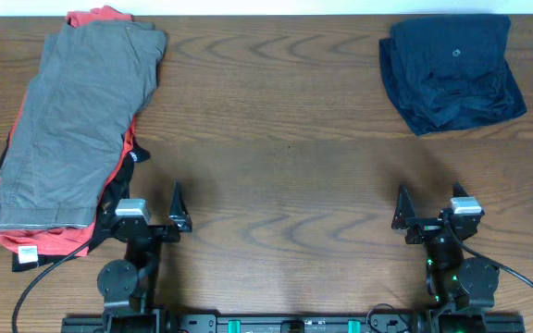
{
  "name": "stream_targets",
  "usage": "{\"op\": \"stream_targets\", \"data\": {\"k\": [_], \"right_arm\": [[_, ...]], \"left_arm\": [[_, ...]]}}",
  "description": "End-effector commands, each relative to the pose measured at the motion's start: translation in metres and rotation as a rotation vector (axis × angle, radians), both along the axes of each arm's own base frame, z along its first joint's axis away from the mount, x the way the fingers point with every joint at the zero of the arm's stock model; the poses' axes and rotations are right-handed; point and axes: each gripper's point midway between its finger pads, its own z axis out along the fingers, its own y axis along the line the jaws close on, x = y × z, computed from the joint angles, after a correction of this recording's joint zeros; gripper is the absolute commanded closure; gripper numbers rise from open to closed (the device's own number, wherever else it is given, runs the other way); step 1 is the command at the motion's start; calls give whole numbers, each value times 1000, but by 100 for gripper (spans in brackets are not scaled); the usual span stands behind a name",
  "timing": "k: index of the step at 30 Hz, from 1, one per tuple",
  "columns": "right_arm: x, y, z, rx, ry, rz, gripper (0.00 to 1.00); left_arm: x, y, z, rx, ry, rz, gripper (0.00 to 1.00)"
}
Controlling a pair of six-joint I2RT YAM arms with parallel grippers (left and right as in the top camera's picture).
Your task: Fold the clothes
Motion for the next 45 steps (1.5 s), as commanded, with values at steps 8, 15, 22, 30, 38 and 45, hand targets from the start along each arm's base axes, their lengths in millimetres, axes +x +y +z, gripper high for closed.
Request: {"op": "stream_targets", "data": {"k": [8, 15, 22, 30, 38, 45], "right_arm": [[0, 3, 0, -16, -2, 14, 1], [0, 3, 0, -16, -2, 14, 1], [0, 3, 0, -16, -2, 14, 1], [0, 3, 0, -16, -2, 14, 1], [0, 3, 0, -16, -2, 14, 1], [0, 3, 0, -16, -2, 14, 1]], "left_arm": [[-2, -3, -19, -11, 75, -17, 2], [-2, -3, -19, -11, 77, -17, 2], [-2, -3, -19, -11, 77, -17, 2], [-2, -3, -19, -11, 77, -17, 2], [-2, -3, -19, -11, 77, -17, 2], [-2, -3, -19, -11, 77, -17, 2]]}}
